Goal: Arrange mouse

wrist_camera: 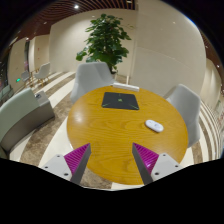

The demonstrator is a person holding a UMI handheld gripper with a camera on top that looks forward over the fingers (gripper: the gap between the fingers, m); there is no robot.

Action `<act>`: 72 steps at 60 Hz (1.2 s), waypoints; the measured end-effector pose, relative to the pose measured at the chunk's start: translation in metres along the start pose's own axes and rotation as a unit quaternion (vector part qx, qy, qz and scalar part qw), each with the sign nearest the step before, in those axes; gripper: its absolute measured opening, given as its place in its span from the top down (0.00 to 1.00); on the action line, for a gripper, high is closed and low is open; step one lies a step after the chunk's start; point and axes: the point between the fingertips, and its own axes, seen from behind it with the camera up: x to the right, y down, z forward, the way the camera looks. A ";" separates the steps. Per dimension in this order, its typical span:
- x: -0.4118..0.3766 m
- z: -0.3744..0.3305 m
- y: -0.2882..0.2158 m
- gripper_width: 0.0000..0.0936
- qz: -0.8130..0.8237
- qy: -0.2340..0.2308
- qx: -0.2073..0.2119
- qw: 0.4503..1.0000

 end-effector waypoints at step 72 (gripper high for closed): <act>0.243 0.164 0.019 0.07 0.062 0.096 -0.024 0.993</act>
